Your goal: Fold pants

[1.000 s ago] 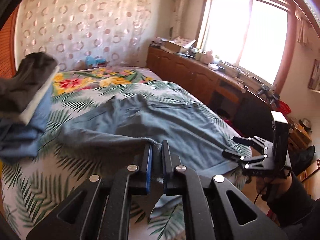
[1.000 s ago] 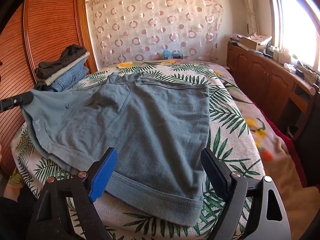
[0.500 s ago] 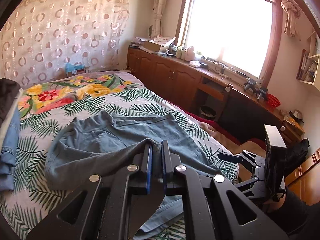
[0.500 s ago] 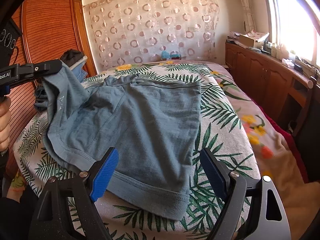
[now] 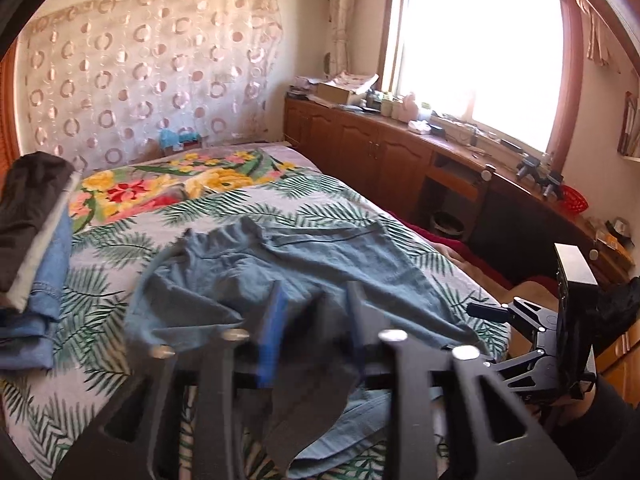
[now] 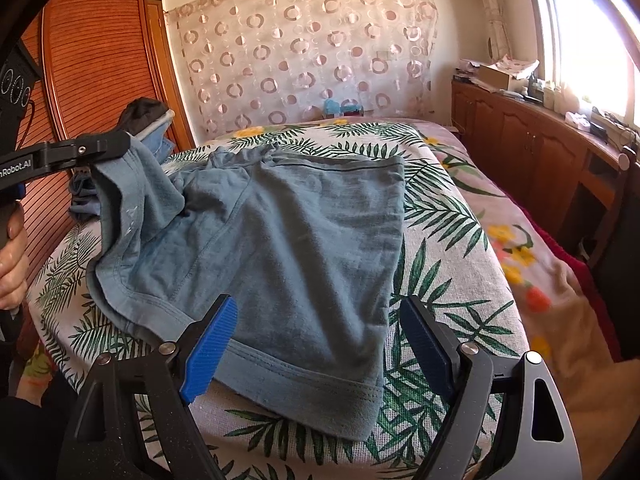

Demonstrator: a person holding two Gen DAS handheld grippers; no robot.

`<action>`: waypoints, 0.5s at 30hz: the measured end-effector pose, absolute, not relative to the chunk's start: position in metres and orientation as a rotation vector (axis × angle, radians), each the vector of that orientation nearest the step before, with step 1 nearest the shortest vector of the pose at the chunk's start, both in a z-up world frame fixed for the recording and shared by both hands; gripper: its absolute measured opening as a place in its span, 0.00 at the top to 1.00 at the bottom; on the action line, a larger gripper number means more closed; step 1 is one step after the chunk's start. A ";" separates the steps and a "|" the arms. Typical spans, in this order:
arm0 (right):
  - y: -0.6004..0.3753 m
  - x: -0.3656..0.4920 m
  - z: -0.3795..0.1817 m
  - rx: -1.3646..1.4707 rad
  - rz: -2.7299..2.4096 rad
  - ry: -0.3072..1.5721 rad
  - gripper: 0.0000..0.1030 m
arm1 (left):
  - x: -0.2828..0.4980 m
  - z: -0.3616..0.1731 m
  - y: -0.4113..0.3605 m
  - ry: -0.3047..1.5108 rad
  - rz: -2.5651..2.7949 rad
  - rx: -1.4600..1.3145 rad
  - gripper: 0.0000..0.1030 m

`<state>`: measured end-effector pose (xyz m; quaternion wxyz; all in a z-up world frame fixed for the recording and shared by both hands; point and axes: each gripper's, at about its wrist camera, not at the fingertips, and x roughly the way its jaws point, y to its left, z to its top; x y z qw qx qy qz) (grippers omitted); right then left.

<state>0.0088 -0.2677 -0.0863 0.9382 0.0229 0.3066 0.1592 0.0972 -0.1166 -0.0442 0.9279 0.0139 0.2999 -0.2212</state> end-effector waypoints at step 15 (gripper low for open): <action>-0.256 0.011 -0.081 0.014 0.346 0.615 0.22 | 0.101 -0.111 -0.067 0.758 -0.328 0.019 0.20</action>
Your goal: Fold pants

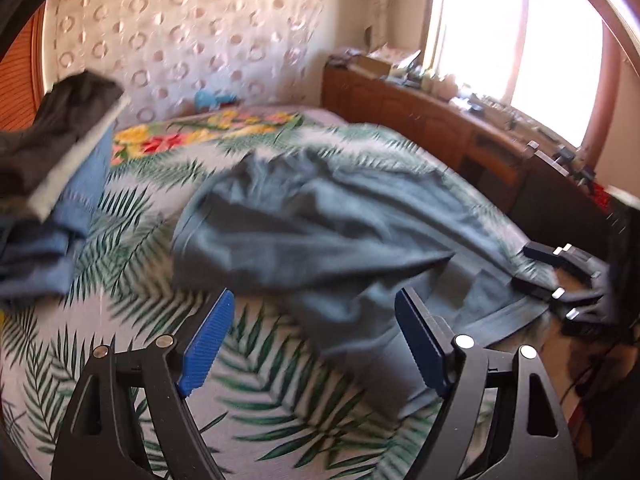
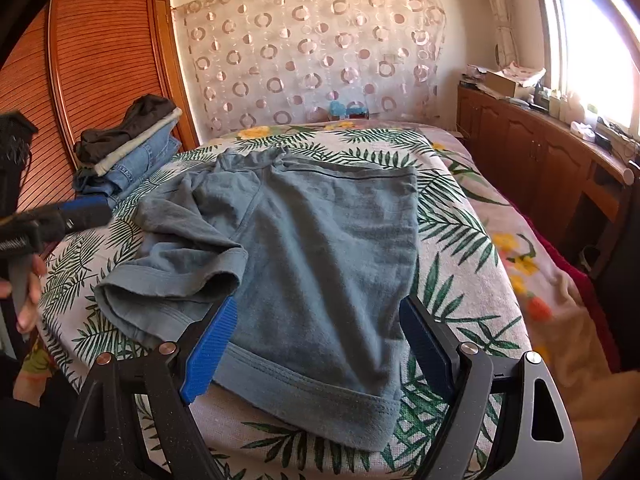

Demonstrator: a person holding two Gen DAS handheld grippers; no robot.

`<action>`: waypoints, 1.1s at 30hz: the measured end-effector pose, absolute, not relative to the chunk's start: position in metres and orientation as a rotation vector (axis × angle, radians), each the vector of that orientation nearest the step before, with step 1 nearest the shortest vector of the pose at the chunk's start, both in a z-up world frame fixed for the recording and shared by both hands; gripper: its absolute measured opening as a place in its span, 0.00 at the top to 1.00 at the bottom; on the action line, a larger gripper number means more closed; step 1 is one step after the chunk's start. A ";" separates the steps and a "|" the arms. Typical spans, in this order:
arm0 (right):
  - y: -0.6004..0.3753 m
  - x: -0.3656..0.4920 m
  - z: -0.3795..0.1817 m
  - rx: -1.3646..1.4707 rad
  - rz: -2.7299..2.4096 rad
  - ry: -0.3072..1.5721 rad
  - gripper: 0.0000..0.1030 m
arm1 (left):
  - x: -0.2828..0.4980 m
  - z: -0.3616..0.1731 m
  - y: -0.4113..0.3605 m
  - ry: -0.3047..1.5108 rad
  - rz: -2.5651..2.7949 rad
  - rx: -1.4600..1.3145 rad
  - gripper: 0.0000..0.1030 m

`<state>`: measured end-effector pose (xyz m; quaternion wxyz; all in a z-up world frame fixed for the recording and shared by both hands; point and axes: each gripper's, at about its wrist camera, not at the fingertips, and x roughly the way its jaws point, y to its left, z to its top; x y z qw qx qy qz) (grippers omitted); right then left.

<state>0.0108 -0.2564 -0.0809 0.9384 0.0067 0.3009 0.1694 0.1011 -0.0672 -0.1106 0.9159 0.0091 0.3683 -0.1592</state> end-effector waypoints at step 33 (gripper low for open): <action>-0.191 0.076 -0.093 -0.052 0.500 0.725 0.69 | 0.097 -0.145 -0.061 0.810 -0.265 0.064 0.19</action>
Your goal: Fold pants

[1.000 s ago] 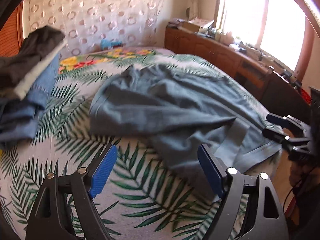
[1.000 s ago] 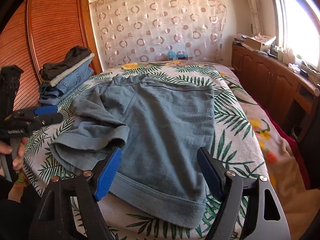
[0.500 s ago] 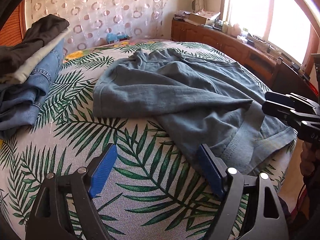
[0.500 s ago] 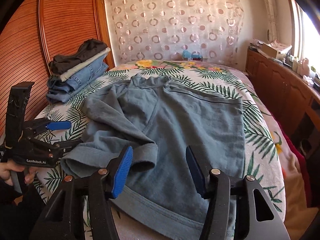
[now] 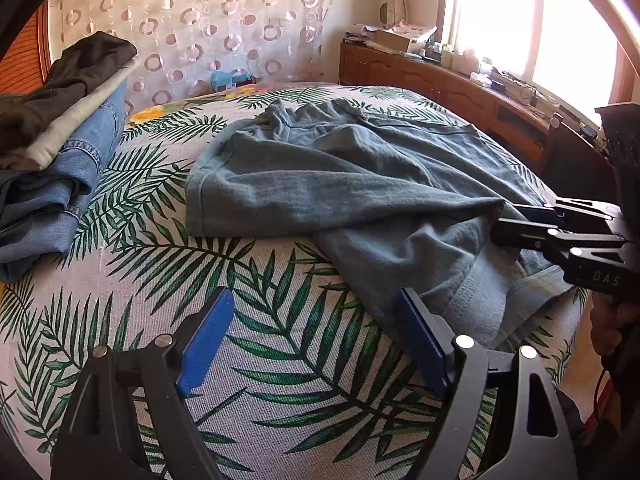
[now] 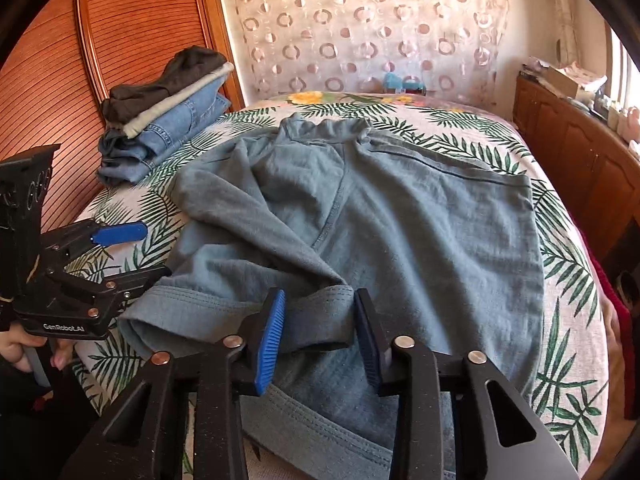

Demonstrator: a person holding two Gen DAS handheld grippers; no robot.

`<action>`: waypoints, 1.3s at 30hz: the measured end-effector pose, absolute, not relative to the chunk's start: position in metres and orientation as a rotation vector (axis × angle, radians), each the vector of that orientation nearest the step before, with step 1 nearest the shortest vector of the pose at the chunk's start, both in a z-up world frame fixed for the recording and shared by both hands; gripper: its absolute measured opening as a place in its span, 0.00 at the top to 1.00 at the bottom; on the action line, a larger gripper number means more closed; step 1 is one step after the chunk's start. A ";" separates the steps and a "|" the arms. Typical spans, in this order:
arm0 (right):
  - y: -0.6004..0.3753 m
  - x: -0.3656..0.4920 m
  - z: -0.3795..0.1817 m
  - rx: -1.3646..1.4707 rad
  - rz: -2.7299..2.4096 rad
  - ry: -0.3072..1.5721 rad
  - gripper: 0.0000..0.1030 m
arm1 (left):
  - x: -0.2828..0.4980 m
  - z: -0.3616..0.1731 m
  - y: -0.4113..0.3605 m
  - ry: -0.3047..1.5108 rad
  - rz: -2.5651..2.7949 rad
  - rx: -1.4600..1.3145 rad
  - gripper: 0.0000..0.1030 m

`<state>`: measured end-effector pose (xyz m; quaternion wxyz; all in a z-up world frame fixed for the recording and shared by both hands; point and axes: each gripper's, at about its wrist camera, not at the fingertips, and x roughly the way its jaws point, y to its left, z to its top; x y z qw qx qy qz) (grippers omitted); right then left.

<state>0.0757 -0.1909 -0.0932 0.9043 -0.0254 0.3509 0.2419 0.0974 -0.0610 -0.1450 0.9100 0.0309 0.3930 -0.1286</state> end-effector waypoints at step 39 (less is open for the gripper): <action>-0.276 -0.041 -0.050 0.019 0.386 0.589 0.92 | 0.080 -0.111 -0.094 0.725 -0.364 0.006 0.19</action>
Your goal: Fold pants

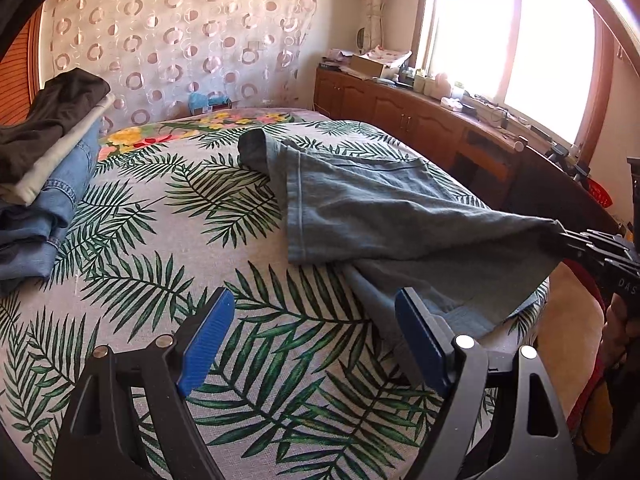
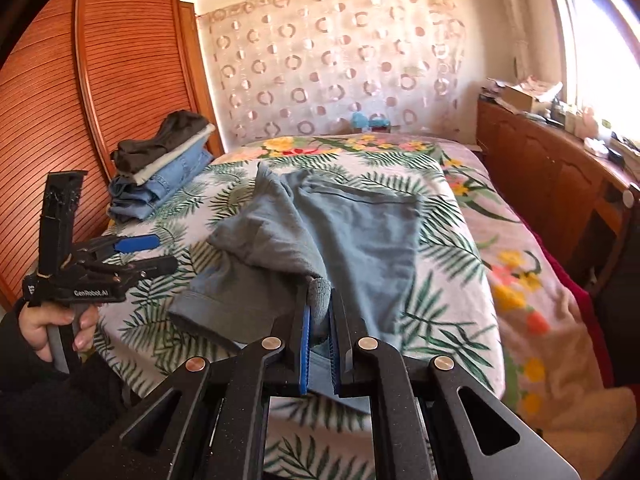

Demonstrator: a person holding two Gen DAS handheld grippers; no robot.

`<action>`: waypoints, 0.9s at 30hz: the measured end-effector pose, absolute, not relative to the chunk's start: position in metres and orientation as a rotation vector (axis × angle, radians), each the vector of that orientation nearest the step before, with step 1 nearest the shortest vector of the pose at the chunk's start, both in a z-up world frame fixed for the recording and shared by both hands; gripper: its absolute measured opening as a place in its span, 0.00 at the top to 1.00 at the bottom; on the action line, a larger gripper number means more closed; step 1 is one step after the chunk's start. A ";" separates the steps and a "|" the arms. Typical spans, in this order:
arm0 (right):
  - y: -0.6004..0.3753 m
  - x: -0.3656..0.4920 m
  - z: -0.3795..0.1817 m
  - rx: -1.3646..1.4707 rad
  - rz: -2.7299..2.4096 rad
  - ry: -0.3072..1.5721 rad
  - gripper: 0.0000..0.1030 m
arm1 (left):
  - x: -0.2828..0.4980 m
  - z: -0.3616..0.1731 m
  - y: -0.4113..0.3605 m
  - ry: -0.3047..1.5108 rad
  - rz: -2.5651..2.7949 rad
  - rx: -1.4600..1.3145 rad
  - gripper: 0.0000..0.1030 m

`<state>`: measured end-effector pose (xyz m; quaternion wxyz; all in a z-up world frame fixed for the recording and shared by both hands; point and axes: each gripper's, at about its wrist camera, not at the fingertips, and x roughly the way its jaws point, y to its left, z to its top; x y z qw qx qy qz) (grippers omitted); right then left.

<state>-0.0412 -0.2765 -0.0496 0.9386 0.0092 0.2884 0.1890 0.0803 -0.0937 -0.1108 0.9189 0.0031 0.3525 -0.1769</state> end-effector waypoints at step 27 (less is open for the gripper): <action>-0.279 -0.040 -0.065 0.009 0.308 0.699 0.83 | 0.117 -0.130 -0.116 0.781 -0.410 0.065 0.19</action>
